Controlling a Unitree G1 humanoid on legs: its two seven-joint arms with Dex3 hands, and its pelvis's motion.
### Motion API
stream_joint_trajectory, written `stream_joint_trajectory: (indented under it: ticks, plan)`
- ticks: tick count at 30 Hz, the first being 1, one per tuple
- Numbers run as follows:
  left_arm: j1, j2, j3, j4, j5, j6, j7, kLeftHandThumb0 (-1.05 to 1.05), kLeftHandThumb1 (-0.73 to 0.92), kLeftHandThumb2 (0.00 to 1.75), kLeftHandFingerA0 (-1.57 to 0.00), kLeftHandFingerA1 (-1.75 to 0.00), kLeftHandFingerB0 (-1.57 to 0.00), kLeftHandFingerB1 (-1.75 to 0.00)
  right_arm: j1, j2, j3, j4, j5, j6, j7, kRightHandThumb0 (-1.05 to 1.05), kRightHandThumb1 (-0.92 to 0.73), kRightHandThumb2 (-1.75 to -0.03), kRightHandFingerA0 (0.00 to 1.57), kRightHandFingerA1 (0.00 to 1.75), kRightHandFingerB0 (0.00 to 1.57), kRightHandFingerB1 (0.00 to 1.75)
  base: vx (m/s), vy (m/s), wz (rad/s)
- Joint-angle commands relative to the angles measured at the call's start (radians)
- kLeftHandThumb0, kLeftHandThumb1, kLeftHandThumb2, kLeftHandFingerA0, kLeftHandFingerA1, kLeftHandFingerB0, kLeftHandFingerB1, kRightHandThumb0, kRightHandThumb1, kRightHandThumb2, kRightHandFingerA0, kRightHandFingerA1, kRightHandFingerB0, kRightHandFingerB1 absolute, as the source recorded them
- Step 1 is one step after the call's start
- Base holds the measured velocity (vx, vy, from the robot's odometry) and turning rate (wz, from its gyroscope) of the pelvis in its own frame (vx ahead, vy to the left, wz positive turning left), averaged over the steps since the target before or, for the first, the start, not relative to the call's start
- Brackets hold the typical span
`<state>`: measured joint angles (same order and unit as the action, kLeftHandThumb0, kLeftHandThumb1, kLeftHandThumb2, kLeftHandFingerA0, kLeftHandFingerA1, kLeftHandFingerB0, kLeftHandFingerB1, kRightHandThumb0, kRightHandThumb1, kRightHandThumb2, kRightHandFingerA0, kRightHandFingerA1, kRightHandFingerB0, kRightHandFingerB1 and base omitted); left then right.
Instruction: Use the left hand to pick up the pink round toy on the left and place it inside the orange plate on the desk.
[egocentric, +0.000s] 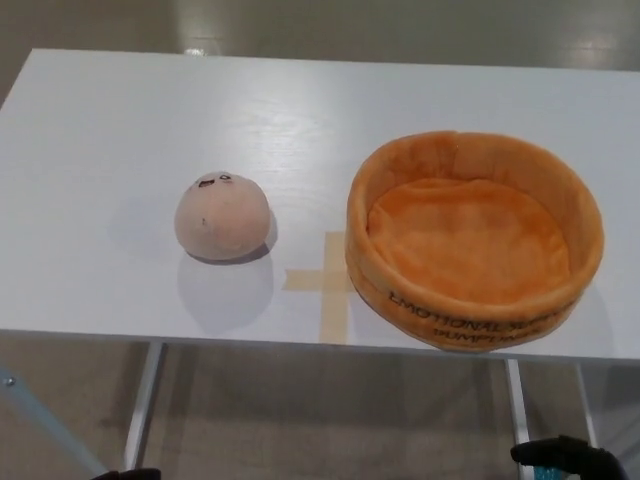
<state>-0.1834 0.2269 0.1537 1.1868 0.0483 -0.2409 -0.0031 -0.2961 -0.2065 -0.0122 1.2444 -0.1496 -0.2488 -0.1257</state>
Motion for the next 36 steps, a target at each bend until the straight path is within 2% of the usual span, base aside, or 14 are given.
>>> stream_joint_trajectory:
  ticks: [1,8,9,11,12,13,15,16,17,25,27,30,33,36]
  plan:
    - [0.005,0.01,0.007,0.028,-0.008,-0.061,0.007,-0.26,0.56,0.57,-0.62,-0.46,-0.58,-0.42,0.001,0.002,0.008,0.025,-0.016,-0.053,-0.032,-0.13,-0.53,-0.57,0.67,0.96,0.59,0.82,0.0,0.0,0.0]
    - [0.006,0.01,0.016,0.042,-0.013,-0.092,-0.009,-0.24,0.56,0.57,-0.71,-0.62,-0.52,-0.38,0.003,0.006,-0.003,0.031,0.0,-0.063,-0.02,-0.1,-0.52,-0.6,0.66,0.96,0.58,0.82,0.0,0.0,0.0]
    - [0.006,0.012,0.013,0.042,-0.011,-0.09,-0.026,-0.25,0.57,0.57,-0.55,-0.52,-0.44,-0.34,0.004,0.006,-0.003,0.033,0.001,-0.064,-0.018,-0.12,-0.51,-0.6,0.66,0.96,0.59,0.83,0.0,0.0,0.0]
    - [0.007,0.021,-0.005,0.041,0.005,-0.089,-0.061,-0.28,0.57,0.58,-0.47,-0.42,-0.38,-0.33,0.008,0.009,-0.004,0.034,0.002,-0.066,-0.017,-0.13,-0.52,-0.59,0.66,0.97,0.6,0.84,0.0,0.0,0.0]
    - [0.008,0.025,-0.011,0.041,0.011,-0.091,-0.066,-0.28,0.57,0.58,-0.47,-0.42,-0.38,-0.33,0.009,0.01,-0.006,0.035,0.004,-0.065,-0.016,-0.13,-0.52,-0.59,0.66,0.97,0.6,0.84,0.0,0.0,0.0]
    - [0.011,0.037,-0.033,0.036,0.027,-0.099,-0.092,-0.32,0.59,0.58,-0.32,-0.39,-0.3,-0.31,0.012,0.008,0.003,0.035,-0.007,-0.067,-0.023,-0.13,-0.53,-0.58,0.64,0.94,0.58,0.81,0.0,0.0,0.0]
    - [0.012,0.044,-0.046,0.035,0.031,-0.104,-0.104,-0.32,0.59,0.58,-0.32,-0.39,-0.3,-0.31,0.013,0.007,0.008,0.035,-0.011,-0.068,-0.027,-0.13,-0.53,-0.58,0.64,0.94,0.58,0.81,0.0,0.0,0.0]
    - [0.022,0.071,-0.075,0.015,0.051,-0.115,-0.134,-0.4,0.53,0.67,-0.21,-0.4,-0.21,-0.36,0.013,0.007,0.007,0.037,-0.01,-0.067,-0.027,-0.12,-0.53,-0.58,0.65,0.93,0.57,0.8,0.0,0.0,0.0]
    - [0.035,0.099,-0.101,-0.002,0.069,-0.141,-0.169,-0.3,0.58,0.58,-0.29,-0.35,-0.22,-0.3,0.014,0.007,0.005,0.037,-0.006,-0.068,-0.024,-0.1,-0.52,-0.59,0.64,0.93,0.57,0.8,0.0,0.0,0.0]
    - [0.198,0.227,-0.166,-0.199,0.019,-0.359,-0.395,-0.29,0.55,0.57,-0.34,-0.34,-0.28,-0.33,0.014,-0.006,0.006,0.038,-0.01,-0.071,-0.024,-0.11,-0.53,-0.58,0.63,0.92,0.58,0.8,0.0,0.0,0.0]
    - [0.246,0.26,-0.172,-0.265,-0.005,-0.403,-0.45,-0.34,0.52,0.64,-0.28,-0.37,-0.24,-0.36,0.01,-0.009,0.009,0.038,-0.014,-0.062,-0.028,-0.12,-0.54,-0.57,0.64,0.92,0.58,0.79,0.0,0.0,0.0]
    - [0.331,0.31,-0.174,-0.436,-0.064,-0.395,-0.536,-0.3,0.53,0.63,-0.28,-0.36,-0.25,-0.35,0.004,-0.007,0.003,0.037,-0.005,-0.054,-0.021,-0.13,-0.54,-0.57,0.63,0.92,0.57,0.79,0.0,0.0,0.0]
    - [0.401,0.366,-0.179,-0.615,-0.142,-0.367,-0.642,-0.23,0.56,0.56,-0.39,-0.34,-0.39,-0.33,0.004,-0.004,0.0,0.037,-0.002,-0.063,-0.022,-0.1,-0.51,-0.59,0.66,0.95,0.59,0.81,0.0,0.0,0.0]
    - [0.453,0.426,-0.188,-0.788,-0.223,-0.333,-0.738,-0.3,0.51,0.65,-0.42,-0.39,-0.44,-0.4,0.003,0.001,-0.007,0.041,0.005,-0.065,-0.021,-0.1,-0.51,-0.59,0.63,0.94,0.58,0.82,0.0,0.0,0.0]
